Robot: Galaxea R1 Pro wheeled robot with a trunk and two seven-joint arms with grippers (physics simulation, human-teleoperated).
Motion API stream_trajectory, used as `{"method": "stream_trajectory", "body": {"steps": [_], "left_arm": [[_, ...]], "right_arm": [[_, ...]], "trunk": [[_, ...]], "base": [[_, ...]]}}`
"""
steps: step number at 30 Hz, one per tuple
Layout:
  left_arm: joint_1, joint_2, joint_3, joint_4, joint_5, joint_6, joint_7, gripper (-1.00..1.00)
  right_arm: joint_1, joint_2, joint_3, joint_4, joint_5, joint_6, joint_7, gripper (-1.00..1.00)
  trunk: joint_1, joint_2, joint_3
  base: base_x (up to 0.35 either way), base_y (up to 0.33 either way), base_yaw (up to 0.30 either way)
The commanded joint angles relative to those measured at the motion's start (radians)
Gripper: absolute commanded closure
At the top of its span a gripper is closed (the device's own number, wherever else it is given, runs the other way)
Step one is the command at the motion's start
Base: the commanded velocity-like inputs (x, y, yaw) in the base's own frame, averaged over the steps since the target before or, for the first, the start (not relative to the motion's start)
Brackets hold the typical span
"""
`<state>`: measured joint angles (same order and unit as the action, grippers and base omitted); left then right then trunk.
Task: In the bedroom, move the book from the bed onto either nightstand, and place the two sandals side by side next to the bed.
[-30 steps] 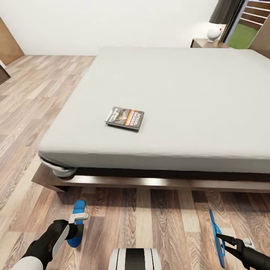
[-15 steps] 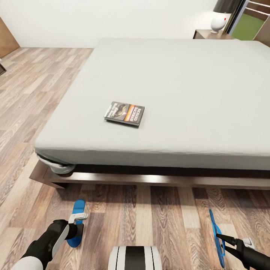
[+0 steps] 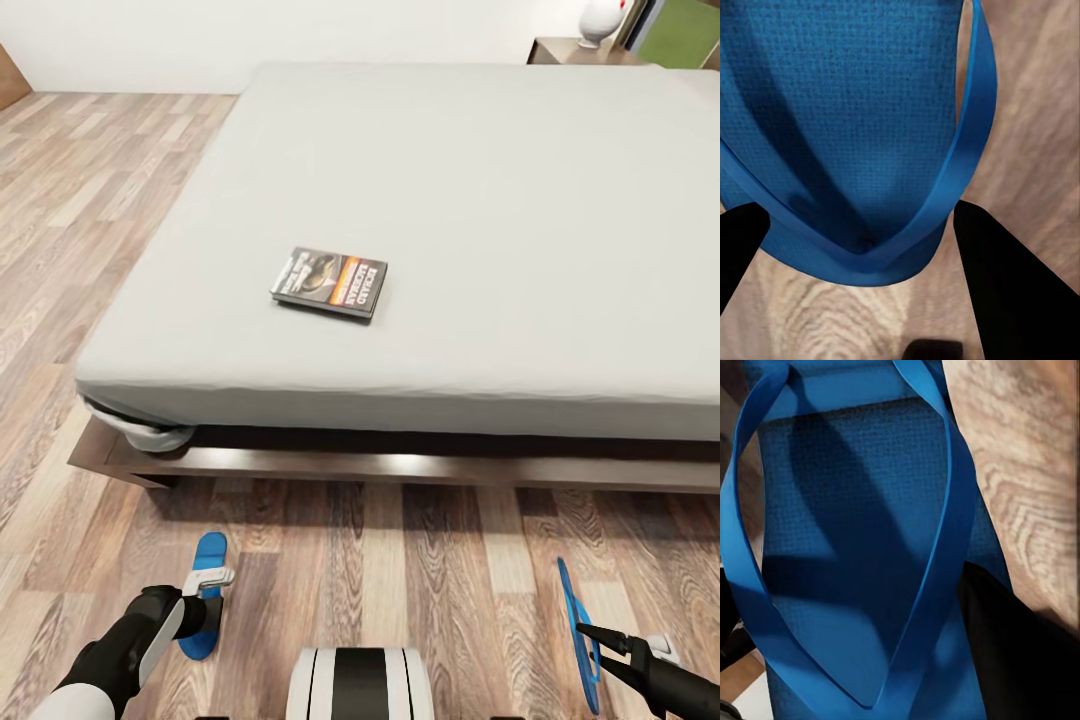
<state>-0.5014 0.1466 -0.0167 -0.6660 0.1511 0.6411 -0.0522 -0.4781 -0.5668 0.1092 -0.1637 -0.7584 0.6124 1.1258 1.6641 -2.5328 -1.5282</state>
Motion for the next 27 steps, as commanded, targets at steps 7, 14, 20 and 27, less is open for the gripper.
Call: {"method": "stream_trajectory", "body": {"steps": [7, 14, 20, 27], "left_arm": [[0.0, 0.001, -0.002, -0.001, 0.008, 0.005, 0.002, 1.0], [0.0, 0.001, -0.002, -0.001, 0.008, 0.005, 0.002, 1.0], [0.0, 0.001, -0.002, -0.001, 0.007, 0.005, 0.002, 1.0], [0.0, 0.001, -0.003, -0.001, 0.007, 0.004, 0.002, 1.0]], "right_arm": [[-0.001, -0.001, 0.007, 0.0, -0.012, 0.009, 0.0, 1.0], [-0.001, -0.001, 0.007, 0.0, -0.012, 0.009, 0.0, 1.0], [-0.001, -0.001, 0.007, 0.0, -0.012, 0.009, 0.0, 1.0], [-0.001, -0.001, 0.007, 0.0, -0.012, 0.009, 0.0, 1.0]], "trunk": [[0.003, -0.002, -0.028], [0.003, -0.002, -0.028], [0.003, -0.002, -0.028], [0.003, -0.002, -0.028]], "base": [[0.0, 0.0, 0.0], [0.0, 0.0, 0.0], [0.003, 0.002, 0.0], [0.083, 0.038, 0.0]]}}
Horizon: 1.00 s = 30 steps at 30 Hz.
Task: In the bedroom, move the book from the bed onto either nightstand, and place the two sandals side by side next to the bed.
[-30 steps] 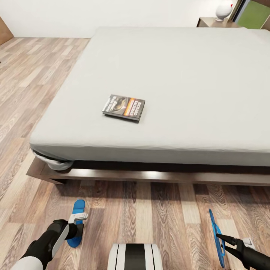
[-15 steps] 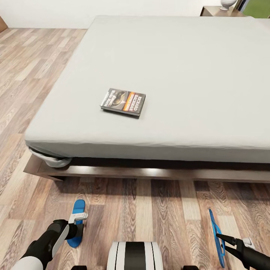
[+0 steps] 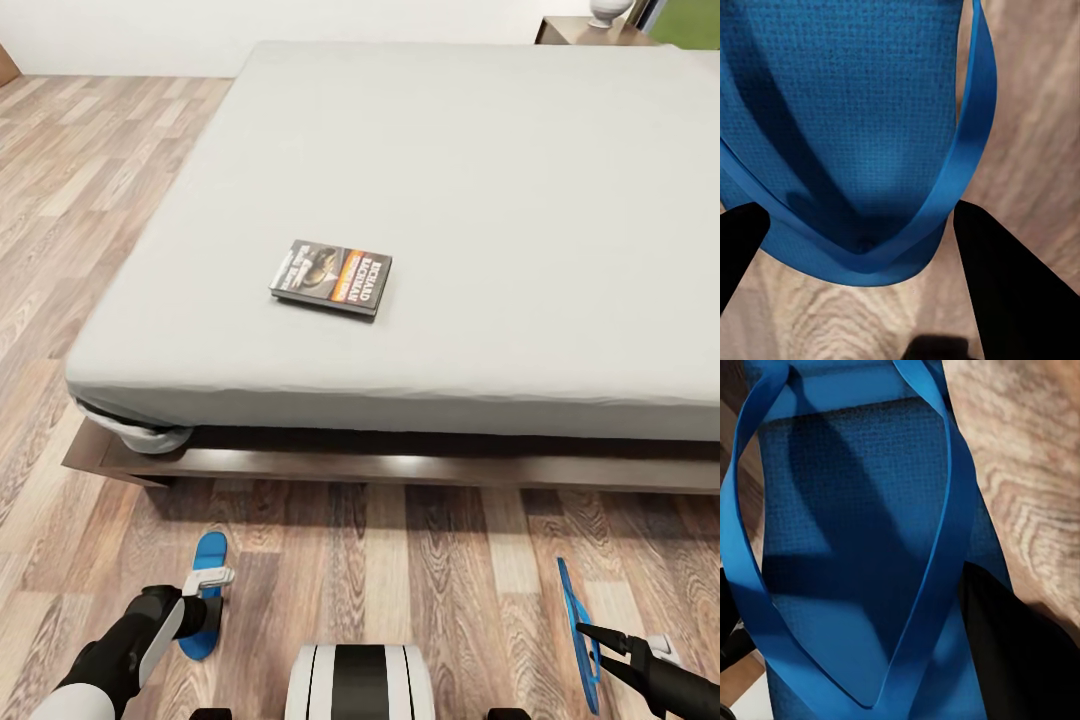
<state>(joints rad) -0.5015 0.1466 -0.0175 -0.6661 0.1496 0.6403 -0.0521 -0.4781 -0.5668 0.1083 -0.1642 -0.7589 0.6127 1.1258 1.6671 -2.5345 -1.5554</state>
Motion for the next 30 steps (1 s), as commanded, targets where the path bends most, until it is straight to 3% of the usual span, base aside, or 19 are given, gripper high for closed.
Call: {"method": "stream_trajectory", "body": {"steps": [1, 17, 26, 30], "left_arm": [[0.0, 0.001, -0.002, -0.001, 0.008, 0.005, 0.002, 1.0], [0.0, 0.001, -0.002, -0.001, 0.008, 0.005, 0.003, 1.0], [0.0, 0.001, -0.002, -0.001, 0.008, 0.005, 0.003, 1.0], [0.0, 0.001, -0.002, -0.001, 0.008, 0.006, 0.003, 1.0]], "right_arm": [[0.0, -0.001, 0.008, 0.0, -0.011, 0.009, 0.0, 1.0], [0.0, -0.001, 0.008, 0.0, -0.011, 0.009, 0.0, 1.0], [0.0, -0.001, 0.008, 0.0, -0.011, 0.009, 0.0, 1.0], [0.0, -0.001, 0.008, 0.0, -0.011, 0.009, 0.0, 1.0]], "trunk": [[0.0, 0.0, -0.001], [0.0, 0.0, -0.001], [0.004, -0.002, -0.035], [0.004, -0.002, -0.035]], "base": [[0.011, 0.005, 0.0], [0.08, 0.09, 0.0], [0.0, 0.0, 0.0], [0.0, 0.0, 0.0]]}}
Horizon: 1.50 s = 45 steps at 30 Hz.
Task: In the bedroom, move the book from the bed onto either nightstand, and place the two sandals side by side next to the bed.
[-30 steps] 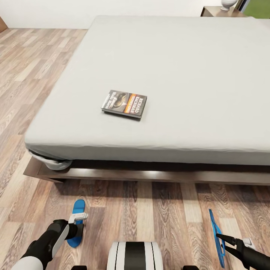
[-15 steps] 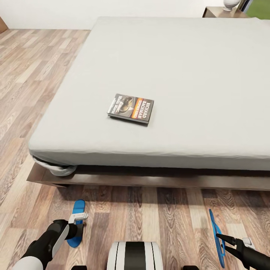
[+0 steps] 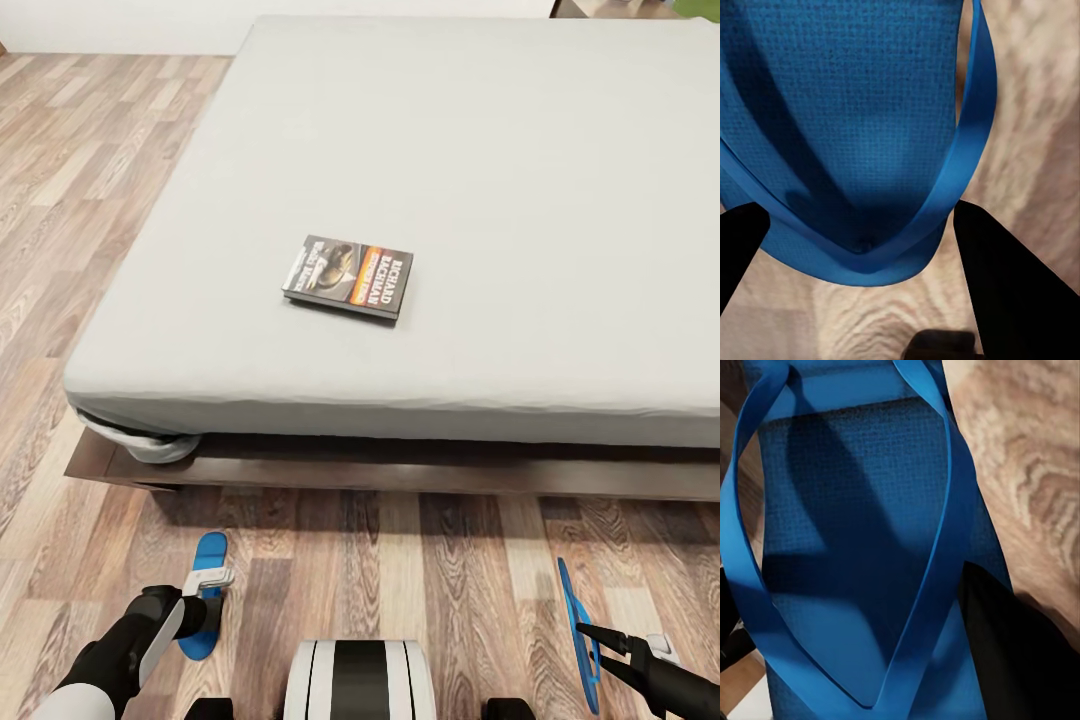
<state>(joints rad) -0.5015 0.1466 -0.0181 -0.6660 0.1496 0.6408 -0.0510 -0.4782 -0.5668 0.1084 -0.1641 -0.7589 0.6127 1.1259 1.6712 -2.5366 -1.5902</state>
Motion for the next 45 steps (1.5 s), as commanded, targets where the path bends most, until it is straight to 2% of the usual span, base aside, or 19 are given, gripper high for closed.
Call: {"method": "stream_trajectory", "body": {"steps": [1, 5, 10, 28, 38, 45], "left_arm": [[0.0, 0.001, -0.002, -0.001, 0.008, 0.005, 0.002, 1.0], [0.0, 0.001, -0.002, -0.001, 0.008, 0.005, 0.002, 1.0], [0.0, 0.001, -0.002, -0.001, 0.008, 0.005, 0.002, 1.0], [0.0, 0.001, -0.002, -0.001, 0.008, 0.004, 0.002, 1.0], [0.0, 0.001, -0.002, -0.001, 0.008, 0.004, 0.002, 1.0], [0.0, 0.001, -0.002, -0.001, 0.008, 0.004, 0.002, 1.0]], "right_arm": [[0.0, -0.001, 0.008, 0.0, -0.011, 0.009, 0.0, 1.0], [0.0, -0.001, 0.008, 0.0, -0.011, 0.009, 0.0, 1.0], [0.0, -0.001, 0.008, 0.0, -0.011, 0.009, 0.0, 1.0], [0.0, -0.001, 0.008, 0.0, -0.011, 0.009, 0.0, 1.0], [0.0, -0.001, 0.008, 0.0, -0.011, 0.009, 0.0, 1.0], [0.0, -0.001, 0.008, 0.0, -0.011, 0.009, 0.0, 1.0]], "trunk": [[0.0, 0.0, -0.001], [0.0, 0.0, -0.001], [0.002, -0.001, -0.02], [0.003, -0.002, -0.024], [0.007, -0.004, -0.062], [0.007, -0.004, -0.062]], "base": [[0.0, 0.0, 0.0], [0.0, 0.0, 0.0], [0.0, 0.0, 0.0], [0.0, 0.0, 0.0], [0.0, 0.0, 0.0], [0.0, 0.0, 0.0]]}}
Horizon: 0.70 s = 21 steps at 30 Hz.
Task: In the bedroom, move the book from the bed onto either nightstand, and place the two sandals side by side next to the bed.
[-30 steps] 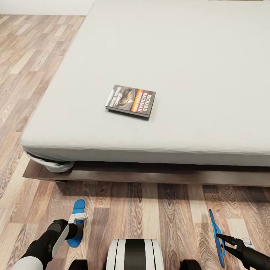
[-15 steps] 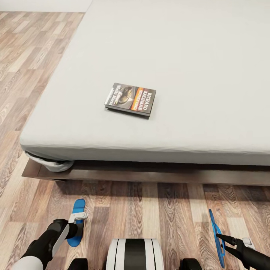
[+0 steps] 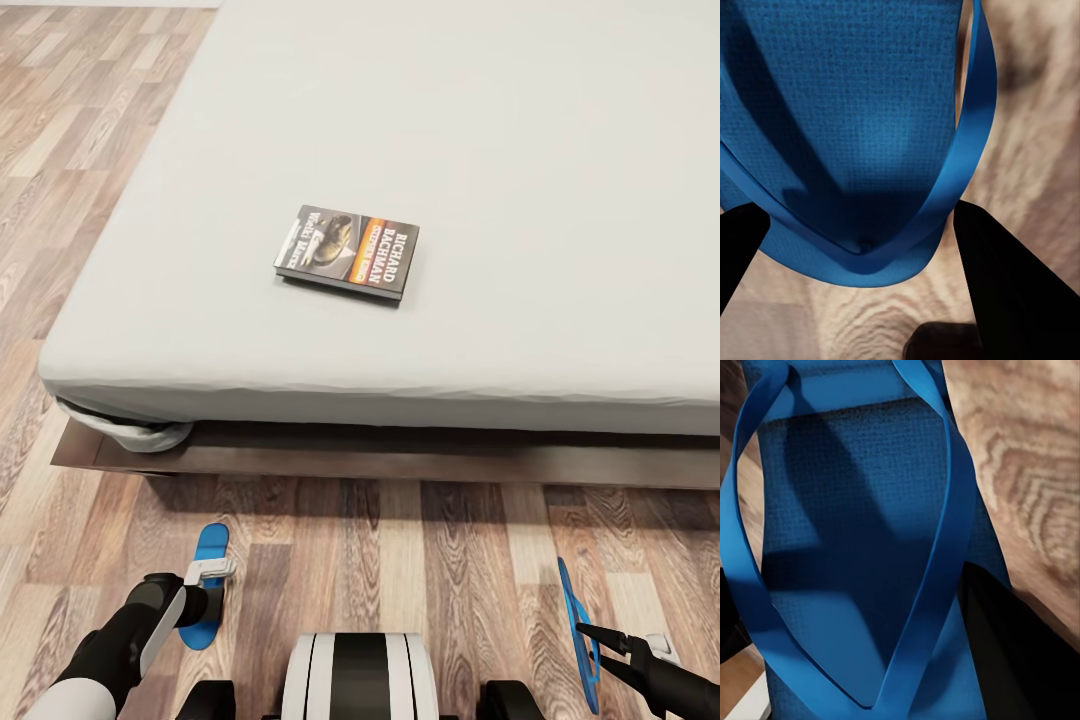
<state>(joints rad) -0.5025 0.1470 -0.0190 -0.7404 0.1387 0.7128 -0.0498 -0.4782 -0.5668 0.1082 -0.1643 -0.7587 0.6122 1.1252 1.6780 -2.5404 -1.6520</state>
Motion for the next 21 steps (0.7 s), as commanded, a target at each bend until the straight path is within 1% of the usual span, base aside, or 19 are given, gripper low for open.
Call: {"method": "stream_trajectory", "body": {"steps": [1, 4, 6, 19, 21], "left_arm": [[0.001, 0.0, -0.001, 0.073, 0.019, -0.068, 0.001, 1.0], [0.001, 0.0, -0.001, 0.073, 0.019, -0.067, 0.001, 1.0], [0.001, 0.0, -0.001, 0.073, 0.019, -0.067, 0.001, 1.0], [0.001, 0.0, -0.001, 0.073, 0.02, -0.067, 0.001, 1.0], [0.001, 0.0, -0.001, 0.073, 0.021, -0.067, 0.001, 1.0]], "right_arm": [[0.0, -0.001, 0.008, 0.0, -0.011, 0.009, 0.001, 1.0], [0.0, -0.001, 0.008, 0.0, -0.011, 0.009, 0.001, 1.0], [0.0, -0.001, 0.008, 0.0, -0.011, 0.009, 0.001, 1.0], [0.0, -0.001, 0.008, 0.0, -0.011, 0.009, 0.001, 1.0], [0.0, -0.001, 0.008, 0.0, -0.011, 0.009, 0.001, 1.0]], "trunk": [[0.0, 0.0, -0.001], [0.0, 0.0, -0.001], [-0.001, 0.0, 0.007], [-0.001, 0.0, 0.007], [-0.002, 0.001, 0.015]], "base": [[0.0, 0.0, 0.0], [0.0, 0.0, 0.0], [0.0, 0.0, 0.0], [0.0, 0.0, 0.0], [0.0, 0.0, 0.0]]}}
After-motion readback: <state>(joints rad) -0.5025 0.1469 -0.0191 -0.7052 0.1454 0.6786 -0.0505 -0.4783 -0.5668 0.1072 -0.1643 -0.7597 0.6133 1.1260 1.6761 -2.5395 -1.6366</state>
